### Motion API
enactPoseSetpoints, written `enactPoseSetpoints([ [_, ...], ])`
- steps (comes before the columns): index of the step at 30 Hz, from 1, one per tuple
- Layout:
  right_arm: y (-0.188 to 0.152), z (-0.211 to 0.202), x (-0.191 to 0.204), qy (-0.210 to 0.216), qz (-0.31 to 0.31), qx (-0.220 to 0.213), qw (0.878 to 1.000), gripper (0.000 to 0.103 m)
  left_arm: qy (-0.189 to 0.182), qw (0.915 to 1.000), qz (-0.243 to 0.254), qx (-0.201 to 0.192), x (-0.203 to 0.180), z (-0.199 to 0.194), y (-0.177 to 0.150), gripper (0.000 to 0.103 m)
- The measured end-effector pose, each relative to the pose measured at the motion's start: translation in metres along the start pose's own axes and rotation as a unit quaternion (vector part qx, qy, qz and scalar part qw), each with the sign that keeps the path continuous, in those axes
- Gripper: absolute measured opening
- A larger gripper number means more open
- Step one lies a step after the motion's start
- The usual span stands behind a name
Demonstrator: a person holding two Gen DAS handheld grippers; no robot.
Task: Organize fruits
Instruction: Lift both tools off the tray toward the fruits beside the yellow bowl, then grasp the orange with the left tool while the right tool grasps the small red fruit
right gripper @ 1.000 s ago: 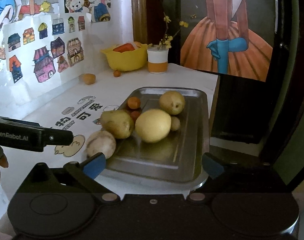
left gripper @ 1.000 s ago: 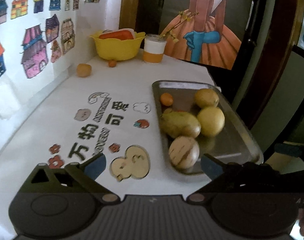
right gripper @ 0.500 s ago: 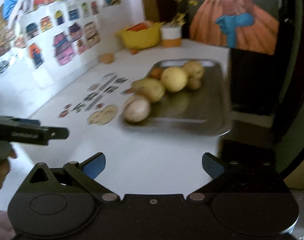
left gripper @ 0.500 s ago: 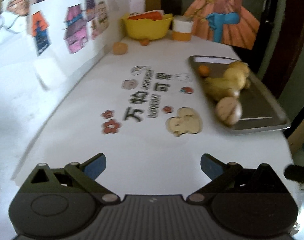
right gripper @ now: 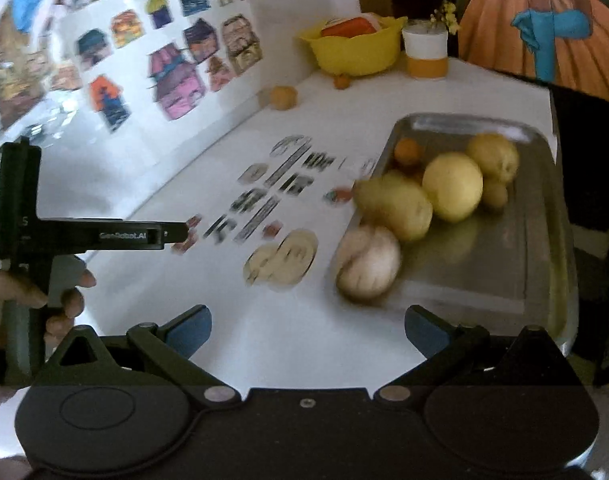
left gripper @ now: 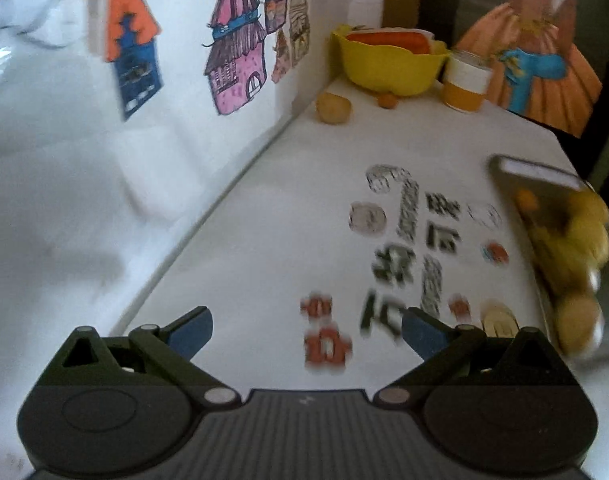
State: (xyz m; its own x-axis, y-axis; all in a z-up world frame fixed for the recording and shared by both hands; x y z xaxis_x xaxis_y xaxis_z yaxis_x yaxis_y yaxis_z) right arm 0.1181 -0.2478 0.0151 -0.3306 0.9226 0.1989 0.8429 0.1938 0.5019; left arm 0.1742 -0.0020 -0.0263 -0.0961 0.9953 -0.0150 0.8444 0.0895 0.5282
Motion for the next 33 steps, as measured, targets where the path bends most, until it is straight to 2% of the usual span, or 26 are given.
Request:
enactPoseSetpoints([
  [2,0.022,0.012,-0.004,-0.004,-0.003,0.004,1.000,0.102,-0.003,0.9999,-0.003,0.009,-0.003,0.014,0.019,0.103],
  [6,0.068,0.031,-0.016,0.017,0.020,0.042,0.999,0.102,-0.002,0.9990,0.000,0.045,-0.019,0.035,0.065,0.103],
  [9,0.113,0.026,-0.029,0.003,0.035,0.062,0.997,0.102,-0.010,0.9977,-0.010,0.067,-0.030,0.042,0.099,0.103],
  [12,0.161,0.017,-0.043,-0.008,0.036,0.051,0.998,0.102,-0.011,0.9968,-0.014,0.078,-0.042,0.048,0.135,0.103],
  [16,0.228,0.030,-0.070,-0.022,0.028,0.009,0.999,0.102,-0.001,0.9989,-0.009,0.047,-0.056,0.064,0.175,0.102],
  [20,0.277,0.066,-0.073,-0.013,0.027,-0.029,0.999,0.102,0.033,0.9993,0.000,0.018,-0.062,0.093,0.196,0.103],
  [23,0.295,0.100,-0.074,-0.002,0.014,-0.046,0.999,0.100,0.036,0.9992,0.006,0.019,-0.062,0.117,0.204,0.102],
  [26,0.299,0.136,-0.074,0.007,-0.001,-0.035,0.999,0.094,0.035,0.9991,0.011,0.020,-0.065,0.138,0.208,0.102],
  [29,0.299,0.169,-0.074,0.022,-0.013,-0.019,0.999,0.092,0.067,0.9974,0.024,0.006,-0.067,0.150,0.208,0.102],
  [33,0.304,0.204,-0.073,0.032,-0.021,0.002,0.999,0.089,0.091,0.9956,0.024,0.003,-0.067,0.165,0.207,0.100],
])
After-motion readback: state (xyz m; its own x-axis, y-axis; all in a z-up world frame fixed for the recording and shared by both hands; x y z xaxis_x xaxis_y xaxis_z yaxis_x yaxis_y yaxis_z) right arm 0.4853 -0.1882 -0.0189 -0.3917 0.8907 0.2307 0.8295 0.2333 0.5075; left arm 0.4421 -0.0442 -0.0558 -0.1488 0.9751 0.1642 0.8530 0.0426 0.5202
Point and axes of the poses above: each gripper's, at about its wrist camera, not at the fingertips, and z roughly the way its jaws point, x to its left, y to its top, the point moved 5 cm from there along z, roughly the way its jaws point, and after that the axes turned 6 degrees about x, right-handed, at the moved point
